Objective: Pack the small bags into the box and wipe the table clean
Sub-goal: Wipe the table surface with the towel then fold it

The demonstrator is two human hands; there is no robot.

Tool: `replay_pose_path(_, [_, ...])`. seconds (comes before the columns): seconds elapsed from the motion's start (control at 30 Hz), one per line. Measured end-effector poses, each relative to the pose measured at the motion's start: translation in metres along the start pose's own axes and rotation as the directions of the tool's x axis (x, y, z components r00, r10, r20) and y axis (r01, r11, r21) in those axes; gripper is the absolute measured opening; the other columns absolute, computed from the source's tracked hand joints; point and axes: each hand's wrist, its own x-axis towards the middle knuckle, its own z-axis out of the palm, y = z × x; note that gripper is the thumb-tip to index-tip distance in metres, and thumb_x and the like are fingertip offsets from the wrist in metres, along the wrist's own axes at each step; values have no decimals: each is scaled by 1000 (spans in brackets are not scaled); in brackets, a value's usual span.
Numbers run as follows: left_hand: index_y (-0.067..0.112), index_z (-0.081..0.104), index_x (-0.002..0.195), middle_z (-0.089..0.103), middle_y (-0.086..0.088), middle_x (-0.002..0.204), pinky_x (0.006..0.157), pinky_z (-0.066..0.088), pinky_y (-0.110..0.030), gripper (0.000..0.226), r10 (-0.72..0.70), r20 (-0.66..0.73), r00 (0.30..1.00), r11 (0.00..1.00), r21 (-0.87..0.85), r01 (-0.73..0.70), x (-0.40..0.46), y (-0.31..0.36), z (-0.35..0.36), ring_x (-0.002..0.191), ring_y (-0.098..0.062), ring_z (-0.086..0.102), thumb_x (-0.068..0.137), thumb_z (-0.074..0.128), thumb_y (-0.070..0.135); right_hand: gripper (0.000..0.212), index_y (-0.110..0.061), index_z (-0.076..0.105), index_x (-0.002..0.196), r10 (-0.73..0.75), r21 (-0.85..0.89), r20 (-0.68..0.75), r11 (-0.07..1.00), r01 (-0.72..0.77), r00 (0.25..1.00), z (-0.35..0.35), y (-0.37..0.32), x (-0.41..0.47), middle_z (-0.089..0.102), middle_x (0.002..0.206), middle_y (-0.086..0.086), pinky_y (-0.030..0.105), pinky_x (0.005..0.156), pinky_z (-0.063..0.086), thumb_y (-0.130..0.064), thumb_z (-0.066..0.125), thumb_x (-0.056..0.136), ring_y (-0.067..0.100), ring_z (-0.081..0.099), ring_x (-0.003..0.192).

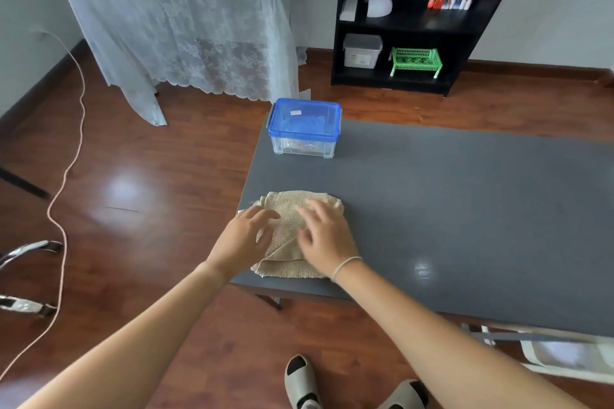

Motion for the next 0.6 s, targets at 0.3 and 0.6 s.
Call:
replay_pose_path(0.3, [14, 61, 115, 61, -5, 119, 96, 42, -38, 27, -54, -3, 999, 998, 17, 54, 9, -2, 21, 109, -30, 53, 90, 52, 10, 60, -36, 22, 143, 114, -255, 277, 966, -41, 954, 18, 44, -18, 13, 158, -3, 46, 116, -5, -58, 35, 89, 28, 2, 145])
replay_pose_path(0.6, [13, 59, 118, 58, -4, 124, 102, 37, -34, 28, -1, 23, 1000, 1000, 5, 0, 21, 24, 47, 117, -27, 49, 91, 50, 11, 55, -40, 28, 141, 428, -415, 25, 827, -380, 903, -81, 185, -74, 21, 156, -5, 48, 116, 10, -53, 42, 89, 29, 14, 144])
